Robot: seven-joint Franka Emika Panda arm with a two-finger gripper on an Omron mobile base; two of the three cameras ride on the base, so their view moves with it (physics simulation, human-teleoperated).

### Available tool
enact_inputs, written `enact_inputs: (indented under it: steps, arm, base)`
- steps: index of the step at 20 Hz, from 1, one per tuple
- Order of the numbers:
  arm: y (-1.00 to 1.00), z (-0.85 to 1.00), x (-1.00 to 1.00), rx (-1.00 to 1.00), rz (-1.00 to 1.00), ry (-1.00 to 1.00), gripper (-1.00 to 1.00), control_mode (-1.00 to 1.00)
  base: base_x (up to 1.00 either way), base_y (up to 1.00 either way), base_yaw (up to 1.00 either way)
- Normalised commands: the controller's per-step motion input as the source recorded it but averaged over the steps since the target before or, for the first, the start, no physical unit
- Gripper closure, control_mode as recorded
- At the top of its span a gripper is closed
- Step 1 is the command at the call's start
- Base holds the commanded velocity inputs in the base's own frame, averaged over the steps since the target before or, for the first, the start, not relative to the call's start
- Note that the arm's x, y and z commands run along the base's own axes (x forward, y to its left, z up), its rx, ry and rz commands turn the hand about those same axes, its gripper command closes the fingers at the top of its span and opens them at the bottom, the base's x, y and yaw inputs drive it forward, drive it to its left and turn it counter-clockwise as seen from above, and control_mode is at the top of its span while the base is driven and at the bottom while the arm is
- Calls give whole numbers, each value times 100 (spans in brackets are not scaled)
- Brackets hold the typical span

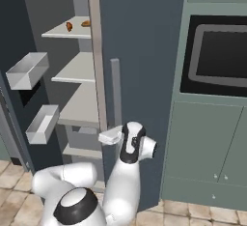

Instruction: There's a chicken drumstick in the fridge that needs to be moved to the freezer for freezing. Pick up the chicken drumstick from the fridge, place it on any shelf in the freezer, and close the fridge and freezer doors when done.

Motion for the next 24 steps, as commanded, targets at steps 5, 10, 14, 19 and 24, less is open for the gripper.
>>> enact_inputs:
  steps: [5, 10, 14, 19, 24]
  arm:
    - [51, 0, 53, 0, 0, 8, -100, -100]
    - [45, 0, 40, 0, 0, 0, -100, -100]
    - [43, 0, 39, 0, 0, 0, -100, -100]
    - [45, 0, 44, 0, -1, 0, -100, -100]
    - [25, 0, 57, 0, -1, 0, -100, -100]
  base:
    - [0, 0, 0]
    - [0, 0, 0]
    - [0, 0, 0]
    - [0, 0, 0]
    - [0, 0, 0]
